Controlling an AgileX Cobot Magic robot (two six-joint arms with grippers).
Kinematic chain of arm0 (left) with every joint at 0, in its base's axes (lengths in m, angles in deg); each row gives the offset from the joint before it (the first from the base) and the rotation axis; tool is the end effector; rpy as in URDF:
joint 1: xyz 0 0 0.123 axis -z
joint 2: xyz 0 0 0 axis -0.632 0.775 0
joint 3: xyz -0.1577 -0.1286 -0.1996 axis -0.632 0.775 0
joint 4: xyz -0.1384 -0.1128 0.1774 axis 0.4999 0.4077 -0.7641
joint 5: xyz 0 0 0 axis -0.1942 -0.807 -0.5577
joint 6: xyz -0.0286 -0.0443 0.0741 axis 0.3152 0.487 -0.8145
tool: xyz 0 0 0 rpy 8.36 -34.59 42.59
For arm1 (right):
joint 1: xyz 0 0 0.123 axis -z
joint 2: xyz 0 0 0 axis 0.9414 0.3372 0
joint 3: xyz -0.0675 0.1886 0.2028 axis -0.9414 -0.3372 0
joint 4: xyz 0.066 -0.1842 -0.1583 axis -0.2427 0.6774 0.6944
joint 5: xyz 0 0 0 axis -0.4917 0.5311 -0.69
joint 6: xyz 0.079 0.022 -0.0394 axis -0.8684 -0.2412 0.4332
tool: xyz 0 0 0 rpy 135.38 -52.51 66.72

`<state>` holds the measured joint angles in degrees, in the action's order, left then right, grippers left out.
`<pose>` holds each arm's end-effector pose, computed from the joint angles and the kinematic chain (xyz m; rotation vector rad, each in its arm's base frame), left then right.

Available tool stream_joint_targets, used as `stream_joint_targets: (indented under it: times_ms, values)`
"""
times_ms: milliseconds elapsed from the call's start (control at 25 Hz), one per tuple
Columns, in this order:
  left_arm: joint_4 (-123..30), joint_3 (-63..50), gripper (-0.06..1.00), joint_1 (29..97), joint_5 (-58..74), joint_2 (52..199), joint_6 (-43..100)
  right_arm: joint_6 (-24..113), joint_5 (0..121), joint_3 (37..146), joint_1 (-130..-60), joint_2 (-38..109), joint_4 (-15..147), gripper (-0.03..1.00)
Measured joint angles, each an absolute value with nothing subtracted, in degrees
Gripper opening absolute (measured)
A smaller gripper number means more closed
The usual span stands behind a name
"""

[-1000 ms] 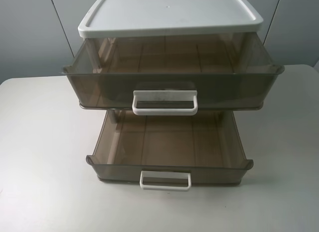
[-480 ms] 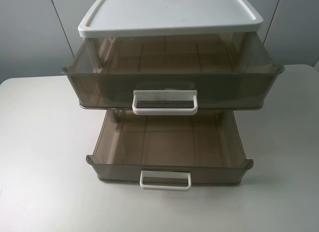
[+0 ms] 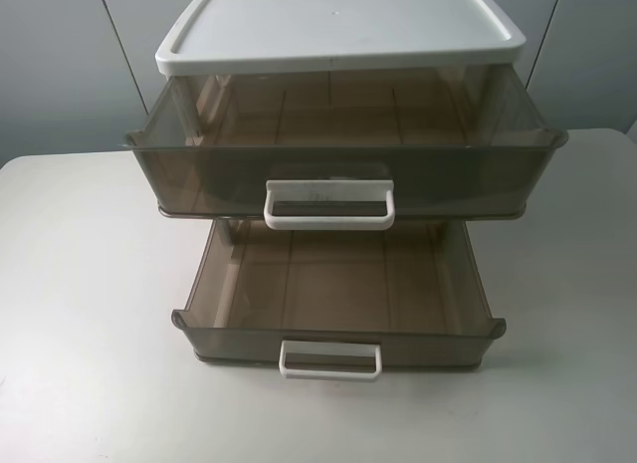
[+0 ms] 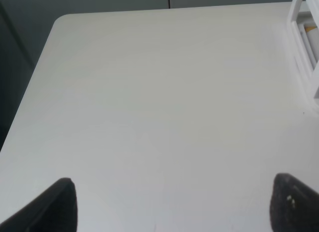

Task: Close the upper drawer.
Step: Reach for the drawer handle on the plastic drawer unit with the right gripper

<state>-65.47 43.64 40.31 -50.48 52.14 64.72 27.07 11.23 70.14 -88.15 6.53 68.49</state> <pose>-0.0078 0.0082 0.2785 -0.0335 2.0558 0.0779 0.1156 0.0444 0.3955 -0.4435 2.2090 0.2253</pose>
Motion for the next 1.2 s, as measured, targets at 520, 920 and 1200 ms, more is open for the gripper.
stream_joint_targets:
  times_ms: [520,920,1200]
  values:
    - [-65.47,43.64,0.74,40.31,-50.48,52.14,64.72,38.61,10.91,75.56,-128.78,24.88,72.8,0.7]
    - [-65.47,43.64,0.74,40.31,-50.48,52.14,64.72,42.23,8.79,75.67,-131.33,39.2,73.04,0.7]
    - [-65.47,43.64,0.74,40.31,-50.48,52.14,64.72,45.35,11.27,75.67,-131.33,42.38,73.94,0.7]
